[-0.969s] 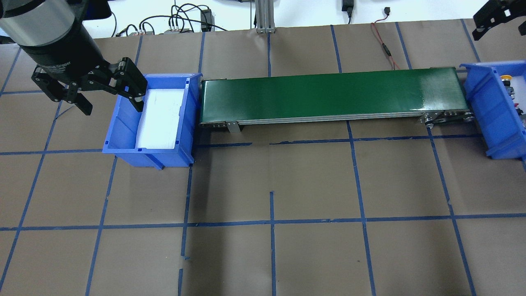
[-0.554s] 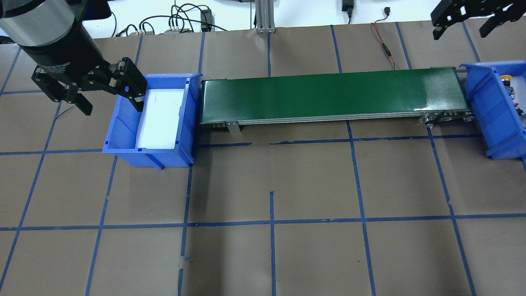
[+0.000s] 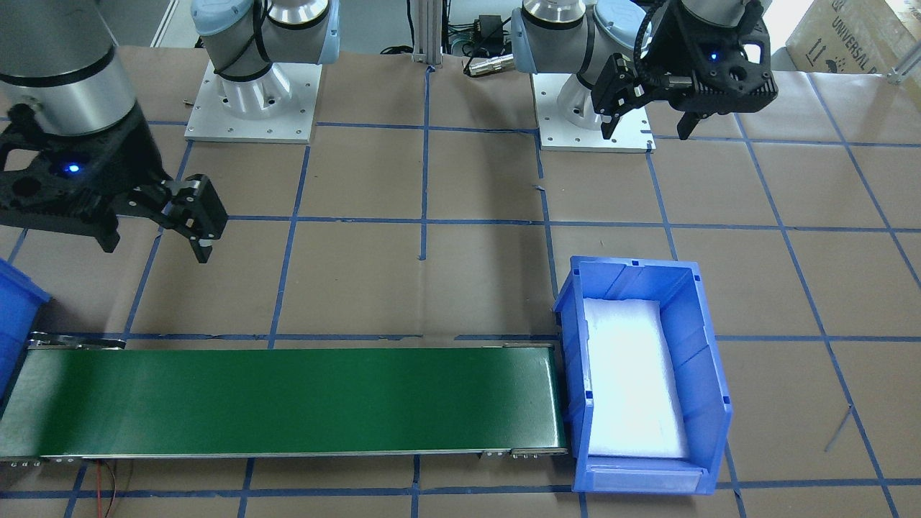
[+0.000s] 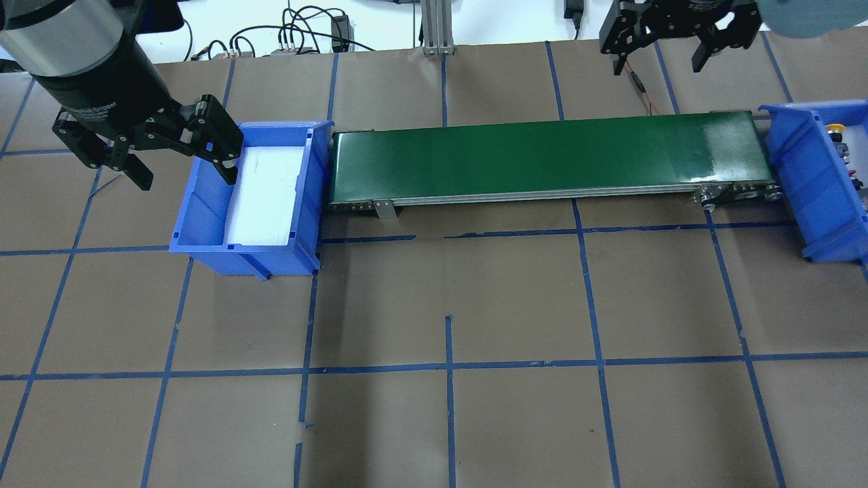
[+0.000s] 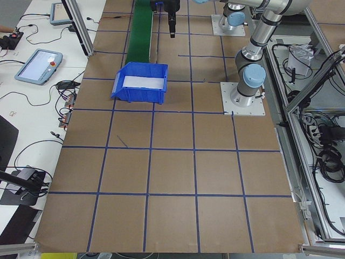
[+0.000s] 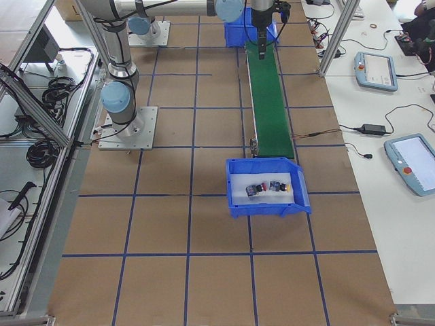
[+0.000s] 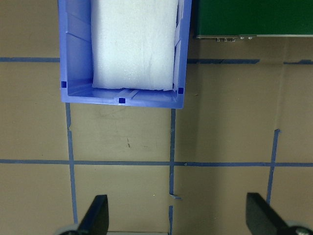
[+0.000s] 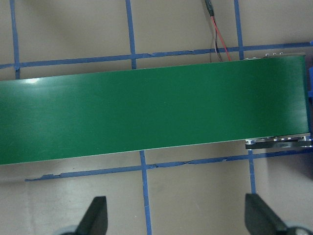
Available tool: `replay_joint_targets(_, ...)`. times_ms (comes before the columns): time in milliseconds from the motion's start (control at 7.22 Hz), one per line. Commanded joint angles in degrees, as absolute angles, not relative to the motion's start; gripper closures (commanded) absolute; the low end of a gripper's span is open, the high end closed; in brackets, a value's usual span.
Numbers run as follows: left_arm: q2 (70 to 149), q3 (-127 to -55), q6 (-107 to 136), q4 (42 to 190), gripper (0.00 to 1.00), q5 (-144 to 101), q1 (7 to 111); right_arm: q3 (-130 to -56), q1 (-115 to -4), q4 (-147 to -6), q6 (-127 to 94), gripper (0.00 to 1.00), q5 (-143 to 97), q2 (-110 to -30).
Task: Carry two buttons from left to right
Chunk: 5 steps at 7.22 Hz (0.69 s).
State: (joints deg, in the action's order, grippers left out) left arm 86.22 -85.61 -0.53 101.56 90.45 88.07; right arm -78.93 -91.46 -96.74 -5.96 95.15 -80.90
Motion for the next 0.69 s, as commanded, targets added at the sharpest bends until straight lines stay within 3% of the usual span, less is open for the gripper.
replay_joint_targets(0,86.22,-85.61,-0.53,101.60,0.00,90.53,88.07,-79.27,-94.92,-96.16,-11.94,0.00,95.46,-80.77)
replay_joint_targets(554,86.22,-85.69,-0.53,101.60,0.00,90.44,88.07,-79.98,-99.38,-97.12,-14.49,0.00,95.88,-80.86)
